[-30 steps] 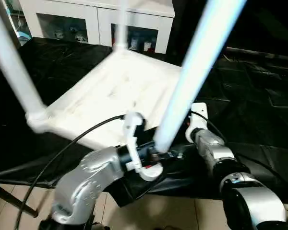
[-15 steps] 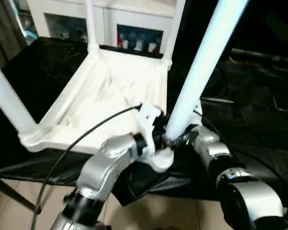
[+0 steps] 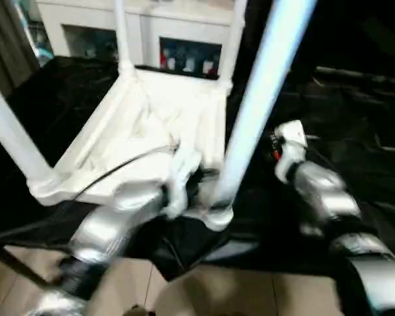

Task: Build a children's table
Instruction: Rotate table base

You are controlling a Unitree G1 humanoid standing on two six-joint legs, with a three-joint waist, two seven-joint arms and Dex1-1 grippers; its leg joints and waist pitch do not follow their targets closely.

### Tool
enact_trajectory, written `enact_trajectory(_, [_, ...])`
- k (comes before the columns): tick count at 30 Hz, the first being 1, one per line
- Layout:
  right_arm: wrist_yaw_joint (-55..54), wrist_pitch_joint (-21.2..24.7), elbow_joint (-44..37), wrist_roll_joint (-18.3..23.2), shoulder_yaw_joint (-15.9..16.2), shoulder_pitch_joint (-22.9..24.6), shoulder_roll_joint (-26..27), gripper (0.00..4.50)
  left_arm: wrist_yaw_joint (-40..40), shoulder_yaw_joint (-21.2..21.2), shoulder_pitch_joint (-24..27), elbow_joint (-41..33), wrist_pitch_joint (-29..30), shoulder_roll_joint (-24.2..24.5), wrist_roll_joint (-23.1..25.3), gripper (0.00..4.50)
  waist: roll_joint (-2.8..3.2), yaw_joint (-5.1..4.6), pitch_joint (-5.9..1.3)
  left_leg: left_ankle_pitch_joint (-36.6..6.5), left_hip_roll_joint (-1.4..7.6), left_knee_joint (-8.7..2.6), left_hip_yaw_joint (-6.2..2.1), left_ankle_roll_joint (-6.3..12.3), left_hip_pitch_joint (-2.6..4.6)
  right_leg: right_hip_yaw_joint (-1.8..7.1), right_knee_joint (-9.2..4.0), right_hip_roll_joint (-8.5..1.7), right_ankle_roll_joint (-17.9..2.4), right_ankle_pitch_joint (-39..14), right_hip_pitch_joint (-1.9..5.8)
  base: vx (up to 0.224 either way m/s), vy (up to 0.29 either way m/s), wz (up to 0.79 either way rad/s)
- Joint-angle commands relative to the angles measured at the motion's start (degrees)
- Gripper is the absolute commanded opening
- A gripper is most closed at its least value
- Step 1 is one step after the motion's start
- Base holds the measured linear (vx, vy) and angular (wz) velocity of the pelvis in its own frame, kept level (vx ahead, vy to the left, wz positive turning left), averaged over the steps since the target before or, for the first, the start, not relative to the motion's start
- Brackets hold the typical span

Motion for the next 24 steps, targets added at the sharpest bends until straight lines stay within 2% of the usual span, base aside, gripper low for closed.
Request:
enact_trajectory(1, [4.6,1.4,-5.0,-0.4,1.9,1.3,-2.1,3.07,-1.5,-1.8,-2.9,3.4,-3.6,0.4,3.9,4.35,1.14,-0.09,-4.56,-17.9,3.02,-4.44,-1.64,-1.72,2.25,2.03,-4.06,-2.71,-11.8,-15.4,2.13,0.000,0.000,0.00])
enact_trajectory(2, [6.2,2.1,-7.1,-0.5,2.6,2.4,-3.1,3.07,-1.4,-2.2,-3.9,5.6,-5.1,0.9,5.4,4.10,1.17,0.15,-4.48,-19.1,3.06,-4.48,-1.58,-1.78,2.53,2.11,-4.28,-2.71,-11.4,-16.4,1.95,0.000,0.000,0.00])
enact_trajectory(3, [7.8,2.9,-9.1,-0.5,3.3,3.3,-3.9,3.07,-0.9,-2.5,-5.1,7.8,-6.6,1.2,7.0,4.10,1.37,0.32,-4.54,-19.6,3.08,-4.53,-1.74,-2.04,2.54,2.16,-4.21,-2.89,-11.3,-16.6,2.09,0.000,0.000,0.00])
enact_trajectory(4, [8.6,3.2,-10.1,-0.5,3.7,3.7,-4.3,3.07,-0.5,-2.6,-5.8,9.0,-7.3,1.2,7.7,4.00,1.22,0.25,-4.34,-19.8,3.02,-4.70,-1.78,-1.94,2.37,2.15,-4.54,-2.77,-10.9,-17.1,2.15,0.000,0.000,0.00])
enact_trajectory(5, [12.5,5.3,-15.0,-0.1,5.7,5.6,-6.3,3.07,-0.4,-3.6,-8.6,13.5,-9.9,1.9,9.5,4.00,1.29,0.33,-4.23,-20.9,2.85,-4.74,-1.83,-1.99,2.41,2.08,-4.83,-2.66,-10.3,-18.7,2.20,0.000,0.000,0.00])
enact_trajectory(6, [13.0,5.6,-15.7,0.0,6.0,5.8,-6.6,3.07,-0.6,-3.8,-9.0,14.0,-10.1,2.0,9.6,3.95,1.23,0.64,-4.36,-21.5,2.96,-4.65,-1.82,-2.13,2.81,2.20,-4.79,-2.90,-9.8,-19.3,2.12,0.000,0.000,0.00])
enact_trajectory(7, [13.0,5.6,-15.7,0.0,6.0,5.8,-6.6,3.07,-0.6,-3.8,-9.0,14.0,-10.1,2.0,9.6,3.83,1.13,0.56,-4.37,-21.2,3.05,-4.72,-2.03,-2.22,2.53,2.17,-4.61,-3.19,-10.1,-19.4,2.35,0.000,0.000,0.00])
enact_trajectory(8, [15.0,6.2,-17.8,-0.2,7.2,6.5,-7.7,3.07,-2.2,-4.5,-10.6,16.1,-10.9,2.4,10.1,3.70,1.24,0.33,-4.09,-21.3,3.01,-4.95,-2.20,-2.44,1.98,2.06,-4.72,-3.33,-10.1,-21.2,2.63,0.000,0.000,0.00])
enact_trajectory(9, [16.7,6.3,-19.0,-0.7,8.2,7.0,-8.6,3.07,-3.4,-4.8,-12.2,18.3,-11.5,2.4,10.4,3.58,1.56,0.36,-4.16,-23.0,2.94,-4.73,-2.06,-2.68,2.67,2.06,-5.23,-3.20,-9.6,-23.3,2.15,0.000,0.000,0.00])
enact_trajectory(10, [18.0,6.5,-19.9,-1.0,8.9,7.3,-9.2,3.07,-4.3,-4.8,-13.3,19.8,-12.0,2.2,10.8,3.56,1.44,0.31,-4.27,-23.3,2.98,-4.67,-2.09,-2.76,2.77,2.11,-5.15,-3.29,-9.8,-23.3,2.12,0.000,0.000,0.00])
enact_trajectory(11, [18.8,6.7,-20.4,-1.1,9.2,7.4,-9.6,3.07,-5.0,-5.0,-14.1,21.0,-12.4,2.2,11.1,3.56,1.33,0.24,-4.24,-23.1,3.02,-4.71,-2.23,-2.69,2.46,2.09,-5.08,-3.48,-10.2,-23.4,2.36,0.000,0.000,0.00])
enact_trajectory(13, [21.2,9.4,-23.6,-0.2,9.7,8.2,-10.8,3.07,-7.8,-5.5,-16.0,24.1,-13.8,2.1,12.0,3.19,1.53,0.30,-4.17,-23.4,2.94,-4.64,-2.21,-2.44,2.62,2.06,-5.39,-3.46,-10.1,-24.8,2.21,0.000,0.000,0.00])
enact_trajectory(14, [22.3,11.1,-25.8,0.5,10.1,8.8,-11.6,3.07,-9.4,-5.9,-16.8,25.4,-14.3,2.3,12.4,3.19,1.46,0.41,-4.08,-23.0,2.96,-4.73,-2.28,-2.09,2.51,2.02,-5.50,-3.37,-9.7,-25.3,2.48,0.000,0.000,0.00])
enact_trajectory(15, [24.3,13.5,-29.2,1.4,10.9,9.7,-13.0,3.07,-12.2,-6.6,-17.4,26.0,-14.0,2.8,12.3,3.13,1.70,0.64,-4.12,-22.3,3.15,-4.79,-2.31,-1.82,2.43,2.09,-5.28,-3.52,-9.8,-24.9,2.56,0.000,0.000,0.00])
enact_trajectory(16, [24.5,13.7,-29.6,1.5,11.0,9.8,-13.1,3.07,-12.4,-6.6,-17.5,26.1,-14.0,2.8,12.3,3.07,1.59,0.69,-4.07,-22.2,3.18,-4.77,-2.24,-1.62,2.42,2.10,-5.31,-3.51,-9.9,-25.1,2.45,0.000,0.000,0.00])
enact_trajectory(17, [25.7,14.9,-31.5,1.7,11.5,10.3,-14.1,3.07,-13.5,-6.8,-17.9,26.7,-14.1,2.9,12.1,3.07,1.75,0.59,-4.15,-22.0,3.20,-4.75,-2.34,-1.67,2.29,2.07,-5.13,-3.67,-10.3,-25.2,2.49,0.000,0.000,0.00])
enact_trajectory(18, [25.8,15.1,-31.9,1.7,11.7,10.4,-14.3,3.07,-13.7,-6.8,-18.1,27.1,-14.3,2.8,12.1,2.81,1.80,0.65,-4.28,-21.8,3.23,-4.66,-2.31,-1.65,2.36,2.07,-5.15,-3.77,-10.5,-25.3,2.47,0.000,0.000,0.00])
enact_trajectory(19, [26.3,15.8,-32.8,1.7,12.1,10.7,-14.9,3.07,-14.1,-6.9,-18.6,28.2,-15.0,2.8,12.3,2.81,2.13,0.69,-4.24,-21.9,3.25,-4.63,-2.33,-1.71,2.43,2.11,-5.18,-3.79,-10.7,-25.2,2.35,0.000,0.000,0.00])
enact_trajectory(22, [26.7,16.0,-33.4,1.1,12.6,10.9,-15.5,3.07,-16.0,-7.4,-19.2,29.6,-15.2,2.9,12.5,2.68,2.16,0.70,-4.33,-21.8,3.22,-4.58,-2.25,-1.84,2.47,2.08,-5.18,-3.73,-11.4,-23.8,2.31,0.000,0.000,0.00])
enact_trajectory(24, [26.9,17.0,-34.6,1.1,12.7,11.5,-15.7,3.07,-16.8,-7.1,-19.8,31.0,-16.2,2.5,13.1,2.43,2.27,0.88,-4.41,-21.7,3.28,-4.56,-2.21,-1.77,2.48,2.06,-5.04,-3.77,-12.1,-22.5,2.37,0.000,0.000,0.00])
